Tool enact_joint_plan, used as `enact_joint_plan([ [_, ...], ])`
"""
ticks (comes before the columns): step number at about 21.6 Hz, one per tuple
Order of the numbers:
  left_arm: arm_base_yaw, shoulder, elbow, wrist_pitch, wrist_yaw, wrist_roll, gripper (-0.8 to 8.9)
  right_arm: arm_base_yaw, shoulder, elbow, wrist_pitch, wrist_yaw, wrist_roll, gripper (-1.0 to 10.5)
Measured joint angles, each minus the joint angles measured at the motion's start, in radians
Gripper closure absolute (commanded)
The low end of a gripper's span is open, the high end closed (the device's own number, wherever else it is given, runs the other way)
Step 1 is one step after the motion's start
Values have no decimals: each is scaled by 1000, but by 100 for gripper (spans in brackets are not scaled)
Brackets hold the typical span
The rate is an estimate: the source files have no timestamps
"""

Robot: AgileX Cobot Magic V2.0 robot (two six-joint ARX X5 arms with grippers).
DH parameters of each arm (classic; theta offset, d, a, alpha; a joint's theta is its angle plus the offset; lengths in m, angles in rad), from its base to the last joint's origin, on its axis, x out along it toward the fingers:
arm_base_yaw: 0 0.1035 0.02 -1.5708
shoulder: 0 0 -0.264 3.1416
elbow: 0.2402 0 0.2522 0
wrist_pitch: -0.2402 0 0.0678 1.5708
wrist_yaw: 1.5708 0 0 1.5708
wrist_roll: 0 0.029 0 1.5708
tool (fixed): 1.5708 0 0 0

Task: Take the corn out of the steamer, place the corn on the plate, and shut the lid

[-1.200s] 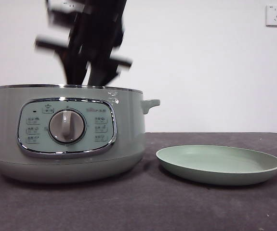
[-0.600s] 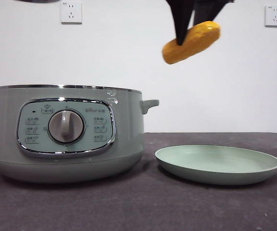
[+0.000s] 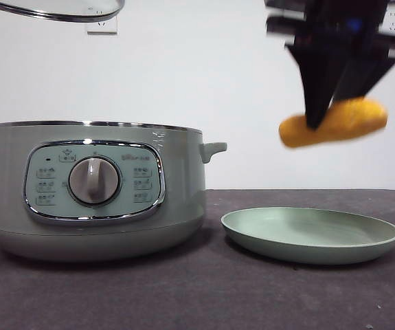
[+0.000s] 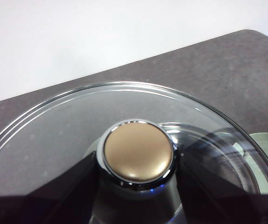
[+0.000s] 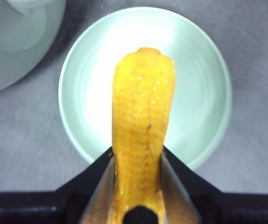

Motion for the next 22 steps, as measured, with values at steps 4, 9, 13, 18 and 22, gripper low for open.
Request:
enact_joint_plan([
  [4, 0, 5, 0, 4, 2, 0, 822, -6, 15, -173, 263, 0, 0, 959],
  [9, 0, 5, 0, 5, 22, -1, 822, -24, 43, -214, 381, -2, 0, 959],
  [13, 0, 5, 0, 5, 26, -7, 822, -48, 93, -214, 406, -2, -2, 959],
  [18, 0, 5, 0, 5, 26, -11, 822, -78, 167, -215, 418, -2, -5, 940],
  [22, 0, 5, 0, 5, 27, -11, 822, -98, 191, -216, 430, -2, -5, 848],
])
